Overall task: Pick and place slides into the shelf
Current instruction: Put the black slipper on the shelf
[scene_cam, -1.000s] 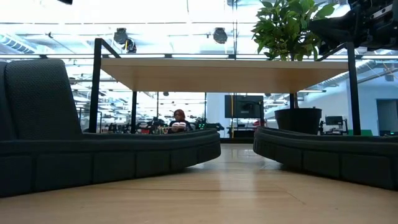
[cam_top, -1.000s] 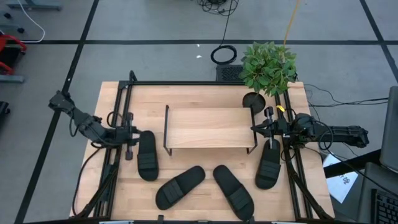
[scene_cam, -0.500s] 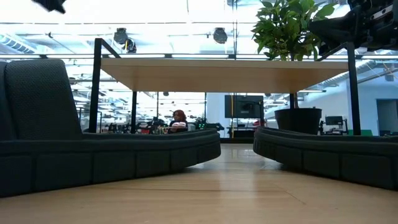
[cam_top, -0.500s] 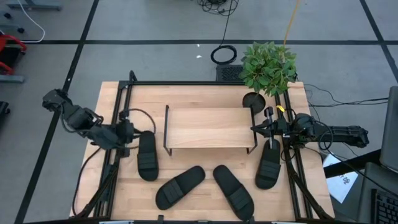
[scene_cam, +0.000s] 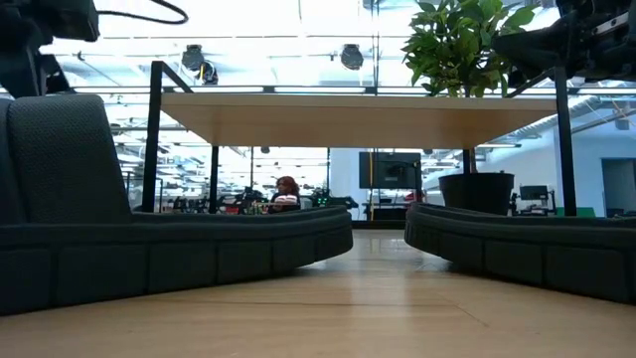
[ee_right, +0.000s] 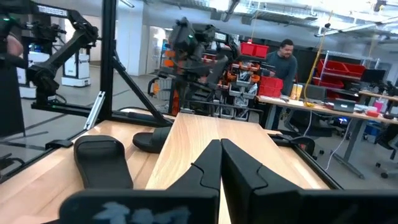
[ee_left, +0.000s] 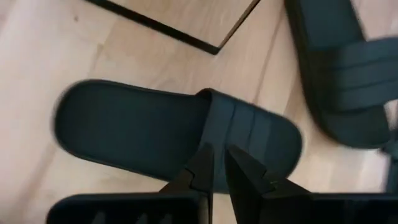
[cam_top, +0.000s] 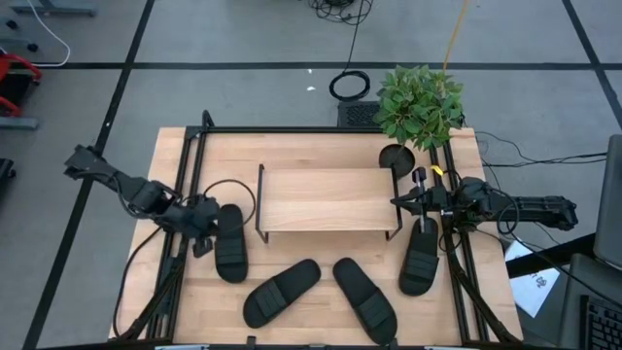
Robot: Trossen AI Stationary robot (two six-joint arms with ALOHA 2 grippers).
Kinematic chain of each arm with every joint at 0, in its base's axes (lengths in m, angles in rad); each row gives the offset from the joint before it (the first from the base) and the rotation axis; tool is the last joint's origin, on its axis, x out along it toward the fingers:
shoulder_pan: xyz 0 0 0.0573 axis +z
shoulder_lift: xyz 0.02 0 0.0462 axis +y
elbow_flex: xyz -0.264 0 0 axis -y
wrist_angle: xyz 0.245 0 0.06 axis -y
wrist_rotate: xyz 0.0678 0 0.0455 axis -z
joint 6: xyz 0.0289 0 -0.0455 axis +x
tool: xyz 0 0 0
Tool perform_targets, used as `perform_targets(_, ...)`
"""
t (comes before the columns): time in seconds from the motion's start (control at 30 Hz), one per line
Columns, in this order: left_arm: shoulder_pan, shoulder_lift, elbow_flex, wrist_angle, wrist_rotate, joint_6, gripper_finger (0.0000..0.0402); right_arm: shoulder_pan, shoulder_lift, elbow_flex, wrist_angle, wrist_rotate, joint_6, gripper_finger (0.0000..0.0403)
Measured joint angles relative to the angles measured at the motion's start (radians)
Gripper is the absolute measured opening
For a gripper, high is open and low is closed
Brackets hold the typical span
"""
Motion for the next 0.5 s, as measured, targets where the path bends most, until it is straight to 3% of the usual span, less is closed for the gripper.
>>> perform_targets(0.17, 0.047, -0.046, -0.064, 0.095, 0.043, -0.048, 0.0087, 0.000, 0.000, 0.000, 0.000, -0.078, -0.035, 0.0000)
perform_targets(0.5, 0.103, -0.058, -0.169, 0.257, 0.207, -0.058, 0.0268, 0.000, 0.000, 0.000, 0.000, -0.079, -0.040, 0.0000)
